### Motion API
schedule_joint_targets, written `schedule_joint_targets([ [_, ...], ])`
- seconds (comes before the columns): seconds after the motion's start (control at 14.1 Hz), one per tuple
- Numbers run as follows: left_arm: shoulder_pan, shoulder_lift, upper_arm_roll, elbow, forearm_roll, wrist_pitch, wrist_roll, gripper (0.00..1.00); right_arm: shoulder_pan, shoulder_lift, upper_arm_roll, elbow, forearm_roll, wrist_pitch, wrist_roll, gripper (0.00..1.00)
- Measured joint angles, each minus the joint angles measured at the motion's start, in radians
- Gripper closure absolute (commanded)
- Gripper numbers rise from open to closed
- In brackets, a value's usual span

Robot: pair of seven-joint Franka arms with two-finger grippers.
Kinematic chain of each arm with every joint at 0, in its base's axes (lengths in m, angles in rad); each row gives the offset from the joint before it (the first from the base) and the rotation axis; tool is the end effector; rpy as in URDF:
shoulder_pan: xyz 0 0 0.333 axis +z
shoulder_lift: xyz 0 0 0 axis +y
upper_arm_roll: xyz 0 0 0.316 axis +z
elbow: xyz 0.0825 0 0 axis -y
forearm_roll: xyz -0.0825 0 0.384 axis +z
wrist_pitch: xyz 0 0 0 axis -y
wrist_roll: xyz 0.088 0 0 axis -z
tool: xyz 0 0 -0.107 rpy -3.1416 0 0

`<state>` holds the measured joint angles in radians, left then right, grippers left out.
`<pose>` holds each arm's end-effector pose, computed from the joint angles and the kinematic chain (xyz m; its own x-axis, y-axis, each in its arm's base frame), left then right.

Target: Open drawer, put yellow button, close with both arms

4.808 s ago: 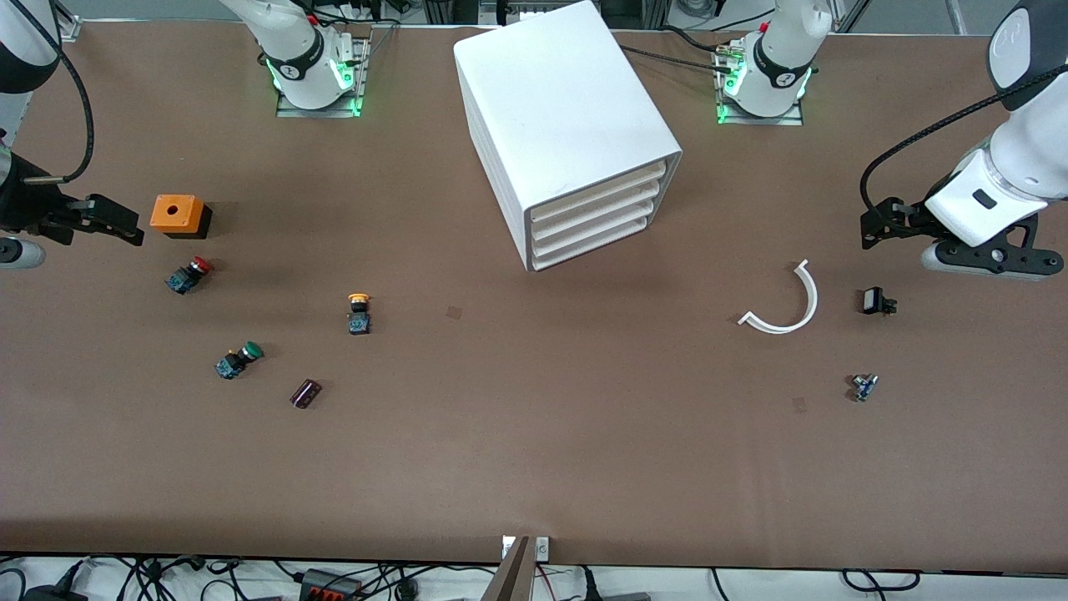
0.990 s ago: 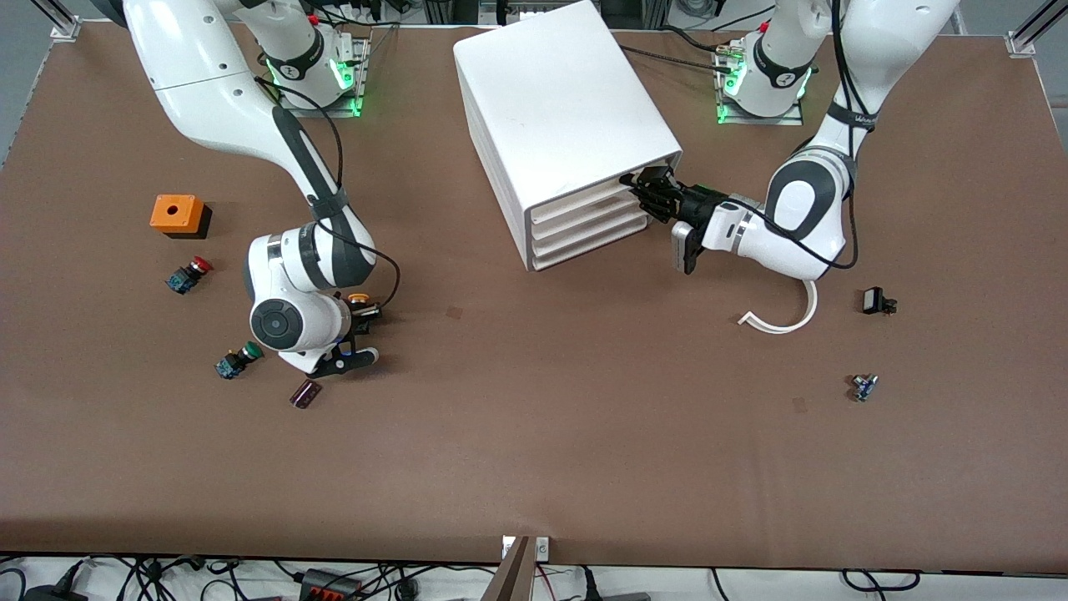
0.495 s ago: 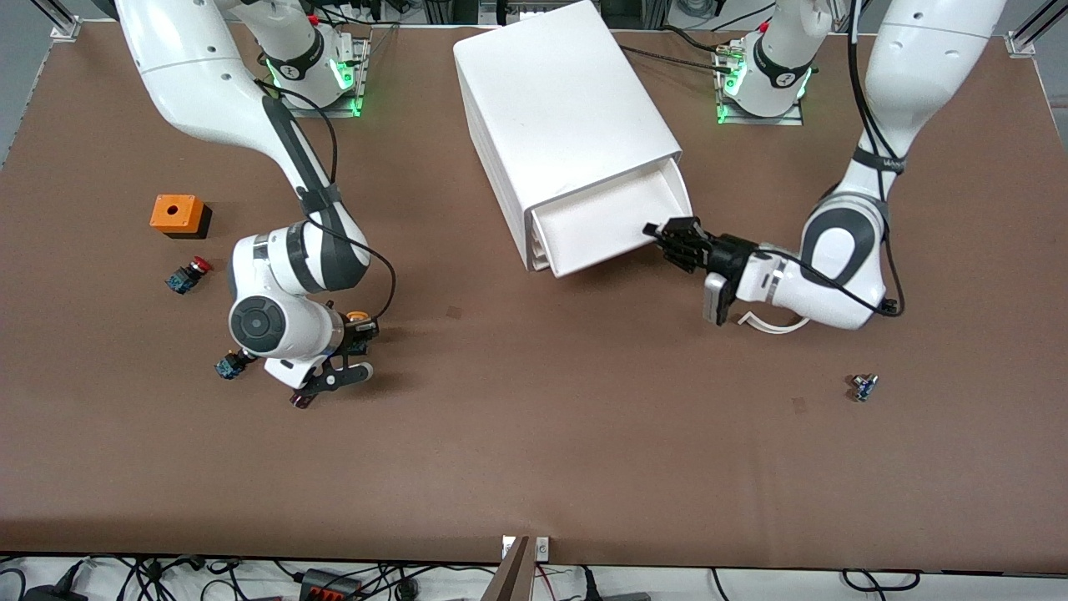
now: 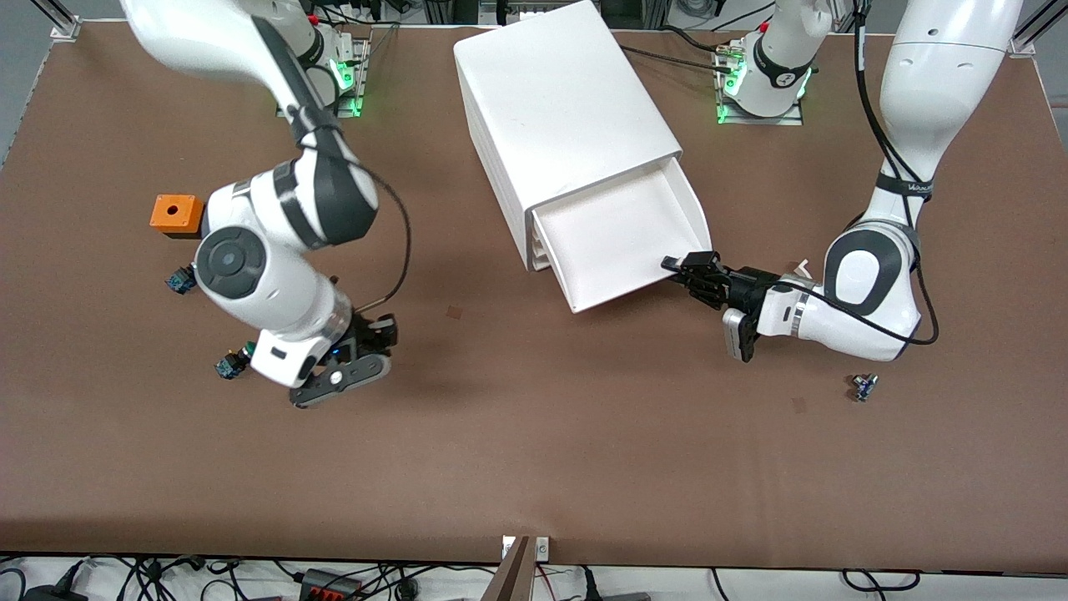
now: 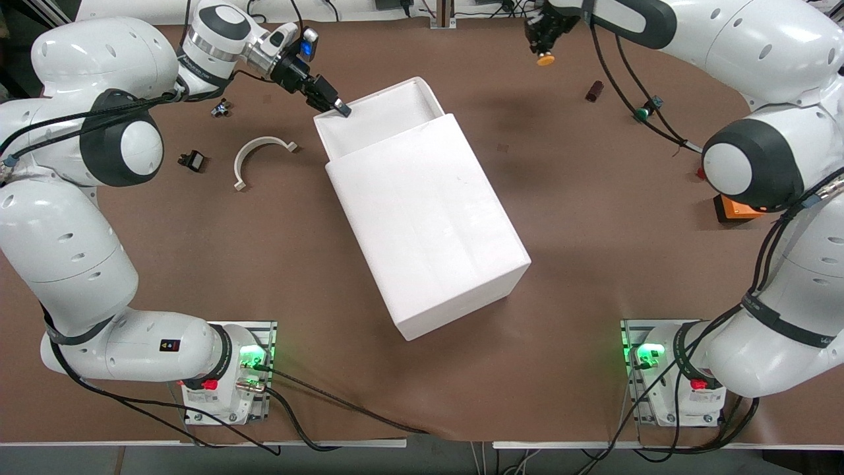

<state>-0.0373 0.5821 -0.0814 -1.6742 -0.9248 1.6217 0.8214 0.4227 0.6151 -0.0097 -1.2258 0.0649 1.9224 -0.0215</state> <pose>0.6131 -0.1499 0.2702 0.8616 -0.5043 0.0578 -0.2780 -0.3735 0.8850 0.6736 0.3021 0.4212 0.9123 0.4012 0.0821 0.4061 -0.9121 -0.0552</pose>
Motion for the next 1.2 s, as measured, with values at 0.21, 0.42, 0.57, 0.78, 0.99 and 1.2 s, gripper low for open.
schedule_joint_targets([
  [0.21, 0.001, -0.010, 0.010, 0.030, 0.053, 0.002, -0.106, 0.00, 0.089, -0.004, -0.001, 0.107, 0.000, -0.095, 0.028, 1.00],
  [0.42, -0.001, -0.056, 0.009, 0.086, 0.181, -0.034, -0.322, 0.00, 0.167, -0.003, 0.000, 0.156, 0.000, -0.110, 0.122, 1.00],
  [0.57, -0.003, -0.088, 0.008, 0.138, 0.302, -0.077, -0.458, 0.00, 0.230, -0.002, -0.001, 0.182, -0.007, -0.110, 0.214, 1.00],
  [0.78, -0.003, -0.118, 0.007, 0.211, 0.500, -0.131, -0.643, 0.00, 0.310, 0.004, -0.003, 0.197, -0.017, -0.102, 0.308, 1.00],
  [0.99, -0.005, -0.122, 0.006, 0.236, 0.627, -0.142, -0.777, 0.00, 0.343, 0.011, -0.004, 0.204, -0.018, -0.086, 0.360, 1.00],
  [1.2, -0.009, -0.120, 0.004, 0.236, 0.765, -0.142, -0.884, 0.00, 0.386, 0.041, -0.004, 0.230, -0.020, -0.067, 0.413, 1.00],
])
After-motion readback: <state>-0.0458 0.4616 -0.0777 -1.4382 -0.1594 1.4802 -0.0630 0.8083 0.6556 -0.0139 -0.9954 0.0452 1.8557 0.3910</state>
